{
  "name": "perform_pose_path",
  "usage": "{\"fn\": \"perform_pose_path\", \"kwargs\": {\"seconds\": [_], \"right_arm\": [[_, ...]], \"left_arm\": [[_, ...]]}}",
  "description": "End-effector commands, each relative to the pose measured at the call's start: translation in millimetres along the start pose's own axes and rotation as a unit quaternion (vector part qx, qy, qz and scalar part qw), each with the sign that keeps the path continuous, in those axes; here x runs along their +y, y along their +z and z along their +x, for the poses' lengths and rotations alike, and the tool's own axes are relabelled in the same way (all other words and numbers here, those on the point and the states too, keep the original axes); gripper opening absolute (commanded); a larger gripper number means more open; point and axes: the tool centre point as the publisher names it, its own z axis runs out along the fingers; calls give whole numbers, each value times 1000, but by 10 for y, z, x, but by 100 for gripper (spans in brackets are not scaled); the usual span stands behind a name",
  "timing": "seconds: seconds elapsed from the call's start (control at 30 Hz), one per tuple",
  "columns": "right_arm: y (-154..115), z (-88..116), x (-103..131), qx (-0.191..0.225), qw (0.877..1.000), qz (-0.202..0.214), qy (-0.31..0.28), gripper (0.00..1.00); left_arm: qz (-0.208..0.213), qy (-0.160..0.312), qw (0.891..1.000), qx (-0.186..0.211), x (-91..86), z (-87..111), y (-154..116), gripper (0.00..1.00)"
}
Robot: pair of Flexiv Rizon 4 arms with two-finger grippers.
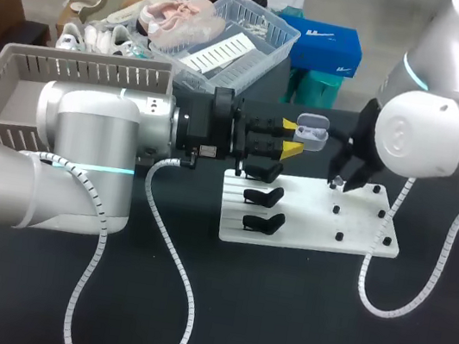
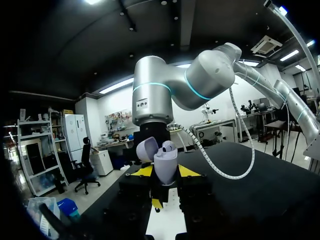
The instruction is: Pick up each earbud case from the left stands, insert the matching earbuds, close the lid, and place the case in the box.
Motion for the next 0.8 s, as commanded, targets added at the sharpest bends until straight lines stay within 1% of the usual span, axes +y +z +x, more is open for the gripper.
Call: {"fn": "perform_pose_path", "kwargs": {"seconds": [0.03, 0.13, 0.23, 0.3, 0.37, 0.57, 0.67, 0.8], "right_arm": [[4, 6, -19, 0, 1000, -3, 1, 29], [17, -5, -17, 1, 1000, -5, 2, 27], [27, -8, -8, 3, 1000, -7, 2, 22], [35, -4, -6, 4, 1000, -7, 2, 20], [49, -4, -10, 5, 1000, -6, 3, 15], [57, -17, -14, 7, 1000, -7, 4, 8], [52, -21, -10, 6, 1000, -6, 3, 1], [48, -23, -8, 6, 1000, -6, 2, 0]], "left_arm": [[-2, 1, 1000, 0, -6, 2, 1, 0], [-2, 1, 1000, 0, -6, 2, 1, 0], [-2, 1, 1000, 0, -6, 2, 1, 0], [-2, 1, 1000, 0, -6, 2, 1, 0], [-2, 1, 1000, 0, -6, 2, 1, 0], [-2, 1, 1000, 0, -6, 2, 1, 0], [-2, 1, 1000, 0, -6, 2, 1, 0], [-2, 1, 1000, 0, -6, 2, 1, 0]]}}
